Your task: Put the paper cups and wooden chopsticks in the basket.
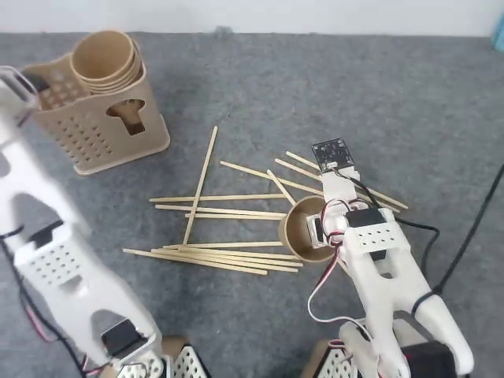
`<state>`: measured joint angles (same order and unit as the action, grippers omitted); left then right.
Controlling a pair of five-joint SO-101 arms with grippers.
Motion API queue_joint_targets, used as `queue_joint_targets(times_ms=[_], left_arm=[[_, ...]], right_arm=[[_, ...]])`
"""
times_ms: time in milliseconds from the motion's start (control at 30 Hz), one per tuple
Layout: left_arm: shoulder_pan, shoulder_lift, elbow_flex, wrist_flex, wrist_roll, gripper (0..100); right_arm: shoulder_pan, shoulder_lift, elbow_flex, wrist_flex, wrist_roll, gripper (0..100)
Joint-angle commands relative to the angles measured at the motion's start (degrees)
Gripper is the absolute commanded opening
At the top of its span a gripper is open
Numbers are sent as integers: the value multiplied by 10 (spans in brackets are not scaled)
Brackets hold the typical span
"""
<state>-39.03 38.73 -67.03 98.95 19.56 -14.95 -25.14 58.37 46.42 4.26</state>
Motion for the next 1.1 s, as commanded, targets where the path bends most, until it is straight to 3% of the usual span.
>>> queue_joint_targets(times_ms=[0, 133, 800, 1067], left_arm=[[23, 16, -26, 15, 7, 187], [55, 34, -26, 13, 3, 6], [299, 36, 34, 18, -4, 10], [296, -75, 181, 18, -56, 10]], right_arm=[[1, 1, 8, -2, 8, 7], [2, 0, 8, -2, 8, 7], [23, -4, 5, -4, 11, 7], [24, -4, 5, -7, 11, 7]])
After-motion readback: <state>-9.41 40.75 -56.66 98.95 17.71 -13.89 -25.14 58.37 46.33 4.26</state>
